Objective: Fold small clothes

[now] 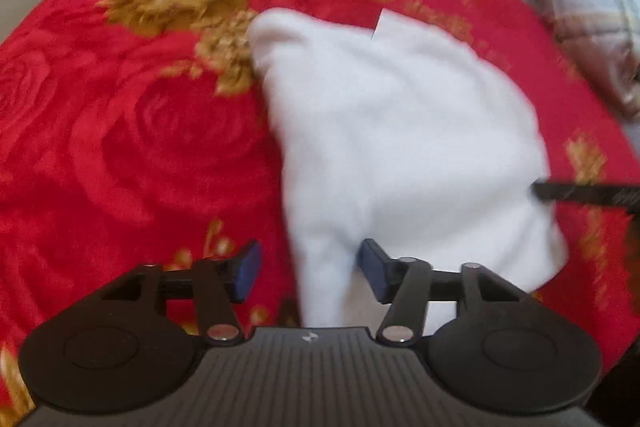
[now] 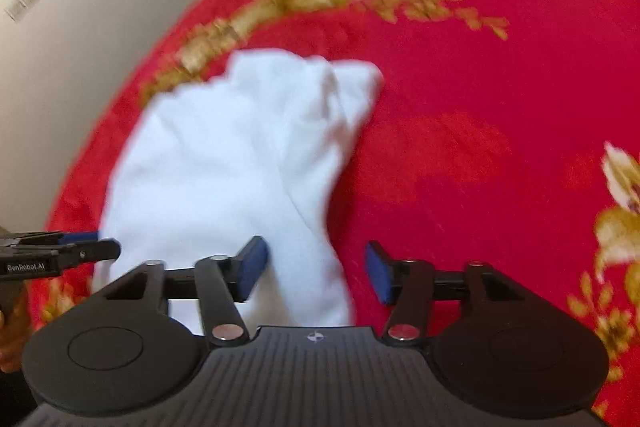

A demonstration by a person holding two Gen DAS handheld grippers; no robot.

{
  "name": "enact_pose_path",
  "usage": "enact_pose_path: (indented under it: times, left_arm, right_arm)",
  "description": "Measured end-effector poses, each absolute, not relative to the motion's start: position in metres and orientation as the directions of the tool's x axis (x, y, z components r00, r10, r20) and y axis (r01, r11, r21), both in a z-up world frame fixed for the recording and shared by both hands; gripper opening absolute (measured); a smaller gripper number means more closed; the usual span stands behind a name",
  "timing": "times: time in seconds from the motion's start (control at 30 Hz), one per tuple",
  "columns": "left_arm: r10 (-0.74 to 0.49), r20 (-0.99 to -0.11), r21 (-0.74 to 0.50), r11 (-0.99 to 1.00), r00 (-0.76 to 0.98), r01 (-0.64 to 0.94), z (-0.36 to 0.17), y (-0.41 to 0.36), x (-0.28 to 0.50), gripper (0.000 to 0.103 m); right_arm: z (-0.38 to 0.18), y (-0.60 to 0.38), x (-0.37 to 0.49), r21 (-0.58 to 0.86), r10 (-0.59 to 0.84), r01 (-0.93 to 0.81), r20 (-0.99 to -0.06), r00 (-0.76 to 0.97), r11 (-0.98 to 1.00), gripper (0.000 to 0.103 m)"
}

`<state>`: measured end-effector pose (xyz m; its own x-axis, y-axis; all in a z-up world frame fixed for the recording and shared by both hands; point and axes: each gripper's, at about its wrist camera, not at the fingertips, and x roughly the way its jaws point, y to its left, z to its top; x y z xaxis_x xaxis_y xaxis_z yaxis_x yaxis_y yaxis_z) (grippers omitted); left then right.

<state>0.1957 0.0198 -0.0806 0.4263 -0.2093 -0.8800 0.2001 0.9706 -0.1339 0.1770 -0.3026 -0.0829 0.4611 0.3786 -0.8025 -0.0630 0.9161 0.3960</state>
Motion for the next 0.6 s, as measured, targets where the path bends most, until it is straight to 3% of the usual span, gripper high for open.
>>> enact_pose_path:
  times: [0.07,0.13,0.3,0.43,0.6]
  left_arm:
    - [-0.182,-0.865,-0.087,0.972,0.468,0.216,-0.061,0.013,0.183,0.063]
    - [-0.161,-0.824,-0.048,0.975,0.543,0.217,-0.032,0.010,0.168,0.083]
    - [-0.095,-0.679,0.049,0.984,0.728,0.173,0.036,0.004,0.110,0.103]
    - [-0.080,-0.630,0.044,0.989,0.772,0.138,0.060,0.001,0.061,0.103]
    - [-0.027,-0.645,0.003,0.999,0.764,0.039,0.045,-0.004,0.019,0.103]
  right_arm:
    - [-0.075,-0.308,0.169,0.401,0.363,-0.026,-0.799,0.480,0.916,0.058]
    - [-0.053,-0.310,0.159,0.363,0.322,-0.034,-0.775,0.544,0.931,0.057]
    - [0.018,-0.313,0.117,0.281,0.185,0.010,-0.658,0.730,0.960,0.060]
    - [0.058,-0.301,0.066,0.234,0.126,0.009,-0.556,0.821,0.972,0.068]
    - [0.068,-0.287,0.012,0.220,0.101,0.019,-0.524,0.846,0.975,0.071]
